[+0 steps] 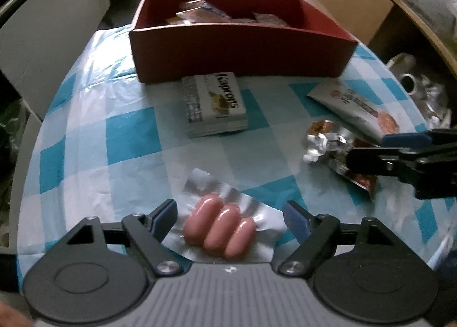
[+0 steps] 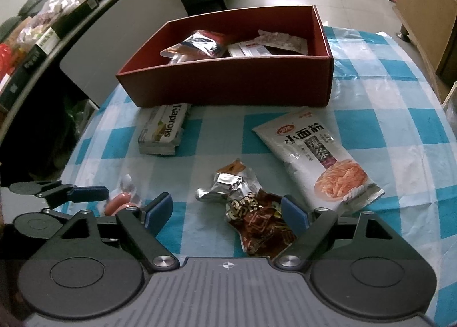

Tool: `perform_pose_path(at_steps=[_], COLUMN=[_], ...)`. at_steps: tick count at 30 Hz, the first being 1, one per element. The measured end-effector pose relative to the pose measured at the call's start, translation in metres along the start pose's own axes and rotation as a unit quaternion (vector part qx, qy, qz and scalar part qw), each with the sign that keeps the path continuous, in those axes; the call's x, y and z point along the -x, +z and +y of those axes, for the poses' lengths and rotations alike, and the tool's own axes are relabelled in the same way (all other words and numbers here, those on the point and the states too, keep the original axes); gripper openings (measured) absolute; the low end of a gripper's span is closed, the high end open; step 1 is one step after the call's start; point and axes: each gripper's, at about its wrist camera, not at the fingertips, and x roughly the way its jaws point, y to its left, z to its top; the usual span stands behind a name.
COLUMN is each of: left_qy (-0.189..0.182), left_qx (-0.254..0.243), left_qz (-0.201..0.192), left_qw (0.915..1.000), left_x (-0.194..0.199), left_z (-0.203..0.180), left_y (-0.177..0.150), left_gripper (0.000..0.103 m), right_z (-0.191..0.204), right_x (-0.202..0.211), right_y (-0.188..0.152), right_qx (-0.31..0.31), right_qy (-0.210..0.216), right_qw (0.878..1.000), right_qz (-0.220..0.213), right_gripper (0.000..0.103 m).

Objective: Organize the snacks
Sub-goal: 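Grasp the pink sausage pack with left tool while right tool grasps foil jerky pack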

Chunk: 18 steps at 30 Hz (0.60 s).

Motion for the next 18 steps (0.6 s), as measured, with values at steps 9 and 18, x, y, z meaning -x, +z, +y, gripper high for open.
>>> perform_pose_path(at_steps=[9,18], left_qy=[-0.015,-0.027], left_qx=[-0.016,-0.077], left_qz=[0.009,0.017], left_qw=[0.9997,0.9965], left_x=[0.0002,0.0001], left_z=[0.0046,-0.0035], left_y=[-0.0041,-0.0002], left_gripper=[0.076,0.077], right_z=[0.0023,0.0068], right_x=[-0.0034,-0.0041], right_y=[0.0013,0.0034], right_qx=[0.004,0.01], right_qy=[0.004,0.013], right_qw=[1.0,1.0], right_qz=[0.004,0.005], right_gripper=[0.089,0.091])
